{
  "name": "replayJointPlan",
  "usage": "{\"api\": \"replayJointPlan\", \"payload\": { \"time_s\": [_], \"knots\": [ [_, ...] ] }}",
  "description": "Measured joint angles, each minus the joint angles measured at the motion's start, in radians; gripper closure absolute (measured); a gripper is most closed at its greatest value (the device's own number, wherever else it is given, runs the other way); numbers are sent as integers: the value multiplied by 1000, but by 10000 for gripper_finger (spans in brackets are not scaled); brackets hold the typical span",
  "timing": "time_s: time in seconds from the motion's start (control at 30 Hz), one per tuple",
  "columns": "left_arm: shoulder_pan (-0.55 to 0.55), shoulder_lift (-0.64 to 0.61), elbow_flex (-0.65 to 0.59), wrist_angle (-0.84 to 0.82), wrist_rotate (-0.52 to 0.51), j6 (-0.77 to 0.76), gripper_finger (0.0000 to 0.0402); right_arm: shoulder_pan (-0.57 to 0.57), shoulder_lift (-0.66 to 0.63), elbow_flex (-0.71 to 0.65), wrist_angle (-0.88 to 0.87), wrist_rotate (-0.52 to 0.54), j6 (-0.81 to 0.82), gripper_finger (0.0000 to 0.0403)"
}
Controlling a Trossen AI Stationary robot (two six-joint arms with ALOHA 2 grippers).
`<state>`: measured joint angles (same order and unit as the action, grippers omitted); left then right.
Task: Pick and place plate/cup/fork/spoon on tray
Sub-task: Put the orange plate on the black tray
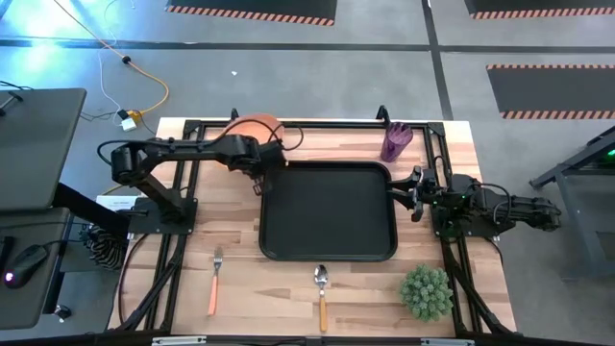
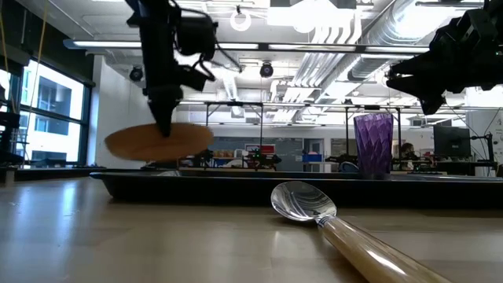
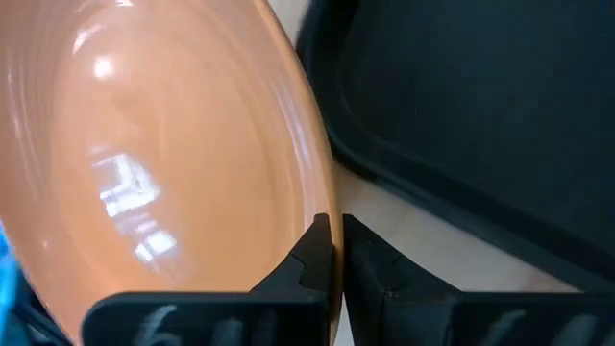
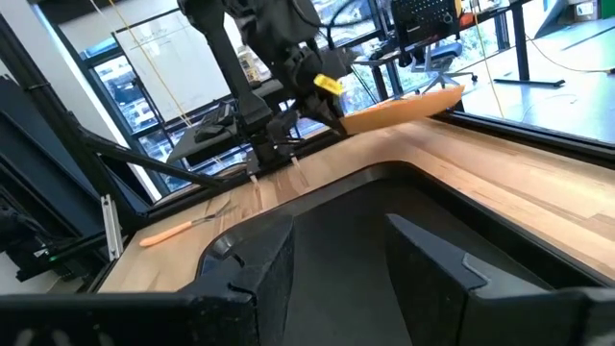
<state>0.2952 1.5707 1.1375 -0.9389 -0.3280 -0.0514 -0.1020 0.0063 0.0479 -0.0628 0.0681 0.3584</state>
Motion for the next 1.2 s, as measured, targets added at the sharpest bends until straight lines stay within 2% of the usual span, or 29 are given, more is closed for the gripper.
{"api": "replayJointPlan", "payload": {
  "time_s": [0.23,0.57,1.07,1.2],
  "knots": [
    [-55,0,101,-12,1,72,401,0,0,0,0,0,0,249],
    [-157,0,194,30,2,340,401,0,0,0,0,0,4,249],
    [-300,0,198,205,6,800,401,0,0,0,0,0,3,249],
    [-324,0,198,204,69,865,401,0,0,0,0,0,7,249]
  ]
}}
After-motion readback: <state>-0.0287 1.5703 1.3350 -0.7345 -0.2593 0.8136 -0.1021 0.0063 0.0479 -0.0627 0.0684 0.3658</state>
